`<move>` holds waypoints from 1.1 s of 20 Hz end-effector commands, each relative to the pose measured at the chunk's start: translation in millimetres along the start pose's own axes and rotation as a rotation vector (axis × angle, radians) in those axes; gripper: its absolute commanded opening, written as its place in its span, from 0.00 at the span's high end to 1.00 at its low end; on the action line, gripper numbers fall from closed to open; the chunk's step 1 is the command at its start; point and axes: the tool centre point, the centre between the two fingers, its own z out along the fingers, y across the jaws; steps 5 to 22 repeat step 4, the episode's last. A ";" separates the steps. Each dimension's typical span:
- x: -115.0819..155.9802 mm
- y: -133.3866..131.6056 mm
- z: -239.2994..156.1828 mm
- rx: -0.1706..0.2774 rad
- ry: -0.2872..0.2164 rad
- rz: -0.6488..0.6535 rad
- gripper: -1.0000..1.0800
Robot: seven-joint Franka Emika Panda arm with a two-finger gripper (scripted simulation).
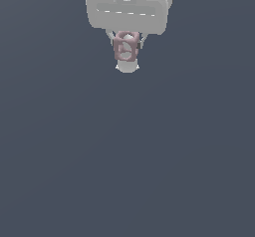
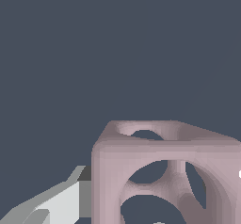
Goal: Pick up the object and move it to a goal position.
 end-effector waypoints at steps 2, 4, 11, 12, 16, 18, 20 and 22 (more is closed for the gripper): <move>0.0 -0.9 -4.7 0.000 -0.001 0.000 1.00; 0.5 -1.0 -4.3 0.000 -0.001 0.000 1.00; 0.5 -1.0 -4.3 0.000 -0.001 0.000 1.00; 0.5 -1.0 -4.3 0.000 -0.001 0.000 1.00; 0.5 -1.0 -4.3 0.000 -0.001 0.000 1.00; 0.5 -1.0 -4.3 0.000 -0.001 0.000 1.00; 0.5 -1.0 -4.3 0.000 -0.001 0.000 1.00; 0.5 -1.0 -4.3 0.000 -0.001 0.000 1.00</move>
